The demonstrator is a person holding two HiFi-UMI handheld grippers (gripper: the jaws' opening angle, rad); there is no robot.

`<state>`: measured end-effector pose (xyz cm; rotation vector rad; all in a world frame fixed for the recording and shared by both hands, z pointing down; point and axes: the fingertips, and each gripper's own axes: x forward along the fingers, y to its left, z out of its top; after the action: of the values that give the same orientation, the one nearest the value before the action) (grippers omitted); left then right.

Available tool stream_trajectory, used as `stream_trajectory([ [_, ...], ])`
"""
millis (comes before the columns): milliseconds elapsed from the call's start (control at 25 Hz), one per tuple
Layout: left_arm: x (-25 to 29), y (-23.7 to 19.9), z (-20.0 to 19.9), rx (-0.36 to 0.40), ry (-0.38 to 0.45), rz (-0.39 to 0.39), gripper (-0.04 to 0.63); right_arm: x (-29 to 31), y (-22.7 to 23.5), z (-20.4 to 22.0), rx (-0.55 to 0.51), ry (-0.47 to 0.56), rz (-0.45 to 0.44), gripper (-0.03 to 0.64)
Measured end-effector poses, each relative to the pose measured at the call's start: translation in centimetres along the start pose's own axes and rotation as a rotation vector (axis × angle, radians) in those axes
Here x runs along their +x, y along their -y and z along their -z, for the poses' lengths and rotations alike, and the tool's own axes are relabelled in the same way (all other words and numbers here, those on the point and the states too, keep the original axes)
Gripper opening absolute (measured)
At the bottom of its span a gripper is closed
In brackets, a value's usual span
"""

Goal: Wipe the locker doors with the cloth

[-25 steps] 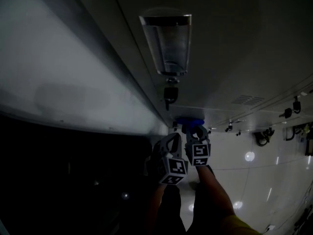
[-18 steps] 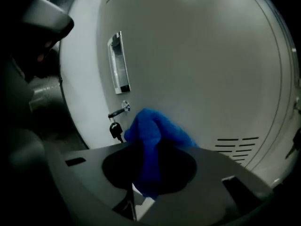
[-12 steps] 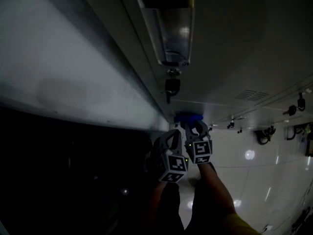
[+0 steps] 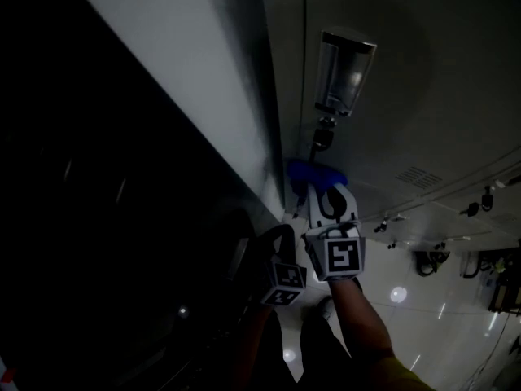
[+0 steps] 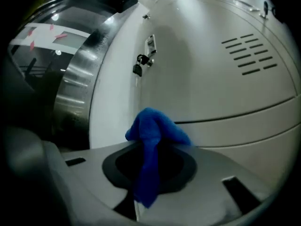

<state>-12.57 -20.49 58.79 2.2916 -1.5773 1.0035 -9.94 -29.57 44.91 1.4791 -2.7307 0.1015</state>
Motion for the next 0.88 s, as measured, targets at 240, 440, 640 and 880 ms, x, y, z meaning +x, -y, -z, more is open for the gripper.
stream_trajectory([
  [240, -0.4, -1.1, 0.7, -0.052, -0.004, -0.061, 0.005, 1.1, -0.1, 11.7, -0.070, -0.177, -0.009, 0.069],
  [440, 0.0, -0.1, 2.6, -0.042, -0.022, -0.040, 0.005, 1.3, 0.7, 17.5, 0.018, -0.229, -0.001, 0.069],
  [640, -0.1, 0.0, 3.9, -0.048, -0.039, -0.045, 0.005, -1.9, 4.7, 20.7, 0.055, -0.318, 0.151, 0.069],
  [880, 0.7, -0.2, 4.4, -0.046, -0.040, -0.044, 0.005, 1.4, 2.9, 28.5, 0.103, -0.455, 0.087, 0.067],
])
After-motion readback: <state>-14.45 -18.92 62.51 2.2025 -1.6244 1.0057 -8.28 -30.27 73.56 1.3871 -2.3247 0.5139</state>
